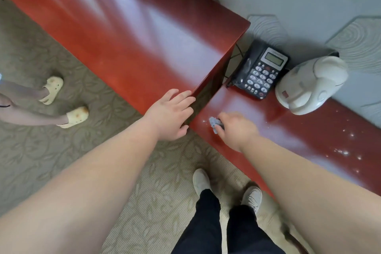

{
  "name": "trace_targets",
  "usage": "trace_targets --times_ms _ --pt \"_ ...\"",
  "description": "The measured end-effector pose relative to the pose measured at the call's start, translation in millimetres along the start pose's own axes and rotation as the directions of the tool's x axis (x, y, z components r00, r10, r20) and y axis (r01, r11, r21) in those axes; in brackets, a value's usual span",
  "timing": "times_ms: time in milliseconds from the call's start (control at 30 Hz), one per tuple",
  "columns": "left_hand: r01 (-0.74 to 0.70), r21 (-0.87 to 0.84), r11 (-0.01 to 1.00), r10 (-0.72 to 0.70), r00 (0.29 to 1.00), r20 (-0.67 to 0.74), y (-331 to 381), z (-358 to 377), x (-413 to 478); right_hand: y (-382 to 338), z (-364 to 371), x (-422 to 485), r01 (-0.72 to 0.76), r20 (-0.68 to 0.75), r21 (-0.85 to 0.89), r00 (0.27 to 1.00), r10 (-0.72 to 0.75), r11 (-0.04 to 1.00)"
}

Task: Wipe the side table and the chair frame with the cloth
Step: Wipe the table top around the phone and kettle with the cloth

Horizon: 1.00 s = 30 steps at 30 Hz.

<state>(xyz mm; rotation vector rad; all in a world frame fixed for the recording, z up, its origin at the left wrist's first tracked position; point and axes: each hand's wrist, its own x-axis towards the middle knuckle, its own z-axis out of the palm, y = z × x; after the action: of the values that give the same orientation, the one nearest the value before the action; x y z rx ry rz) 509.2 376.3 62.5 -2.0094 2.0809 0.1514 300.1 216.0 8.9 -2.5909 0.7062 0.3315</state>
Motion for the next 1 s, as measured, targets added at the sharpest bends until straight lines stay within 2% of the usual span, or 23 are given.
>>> trace_targets --times_ms 67,200,267,367,433,633,833,1000 --pt "0.022 -0.002 1.0 -0.022 0.999 0.048 -1.0 5.8 7.9 4.0 31.2 0.2 0.067 -0.04 -0.054 0.997 -0.07 0.996" --pt "0.056 -0.072 0.996 -0.06 0.997 -0.051 4.6 17.8 17.9 19.6 105.6 -12.0 0.123 0.13 -0.163 0.986 -0.103 0.979" --pt "0.026 -0.114 0.993 -0.038 0.994 -0.107 1.6 21.3 19.0 20.8 128.7 -17.3 0.063 0.047 -0.164 0.997 -0.056 0.984" --pt "0.007 -0.148 0.989 -0.025 0.993 -0.117 -1.9 20.8 19.7 2.4 140.7 -19.6 -0.039 -0.04 -0.085 0.999 0.036 0.996" --pt "0.007 -0.139 0.99 -0.024 0.992 -0.127 -1.3 24.6 20.8 -3.8 147.3 -20.1 -0.057 -0.076 -0.055 0.996 0.052 0.997" --pt "-0.02 -0.152 0.988 -0.006 0.986 -0.168 -4.5 27.3 20.3 24.4 168.7 -42.5 0.149 -0.015 -0.093 0.988 -0.151 0.984" --pt "-0.042 -0.194 0.98 0.012 0.988 -0.151 -5.5 23.8 20.0 24.2 160.7 -1.1 0.311 -0.003 0.028 0.951 -0.311 0.95" --pt "-0.036 -0.205 0.978 0.003 0.987 -0.158 -5.8 24.6 20.1 10.5 139.0 49.0 0.366 0.179 -0.093 0.921 -0.346 0.926"
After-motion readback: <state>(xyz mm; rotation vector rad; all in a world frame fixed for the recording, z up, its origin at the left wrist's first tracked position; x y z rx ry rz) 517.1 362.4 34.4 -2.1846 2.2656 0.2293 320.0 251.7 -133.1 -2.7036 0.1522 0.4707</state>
